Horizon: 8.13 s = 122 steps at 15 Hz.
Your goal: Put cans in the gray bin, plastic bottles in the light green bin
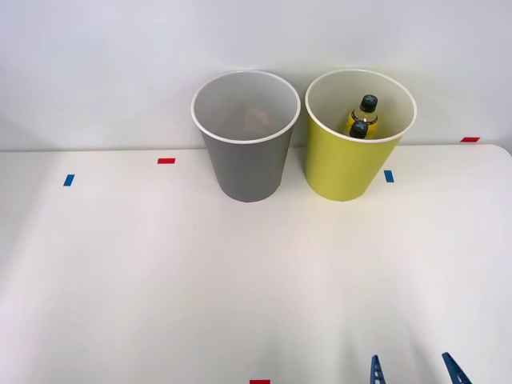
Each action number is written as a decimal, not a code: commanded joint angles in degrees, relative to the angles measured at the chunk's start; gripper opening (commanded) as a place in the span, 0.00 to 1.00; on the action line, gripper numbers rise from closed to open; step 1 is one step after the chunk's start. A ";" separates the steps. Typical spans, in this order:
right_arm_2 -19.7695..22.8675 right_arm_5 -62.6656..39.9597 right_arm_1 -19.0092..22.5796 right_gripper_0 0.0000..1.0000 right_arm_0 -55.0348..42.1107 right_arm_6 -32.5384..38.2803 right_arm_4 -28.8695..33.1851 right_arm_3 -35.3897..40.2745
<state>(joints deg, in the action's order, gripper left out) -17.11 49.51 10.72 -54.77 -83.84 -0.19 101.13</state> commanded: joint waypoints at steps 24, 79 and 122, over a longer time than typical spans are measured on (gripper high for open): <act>-0.02 -0.03 0.00 1.00 0.02 -0.01 0.02 -0.05; -0.02 -0.03 0.00 1.00 0.02 -0.01 0.02 -0.05; -0.02 -0.03 0.00 1.00 0.02 -0.01 0.02 -0.05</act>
<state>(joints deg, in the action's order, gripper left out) -17.14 49.48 10.72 -54.76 -83.85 -0.17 101.07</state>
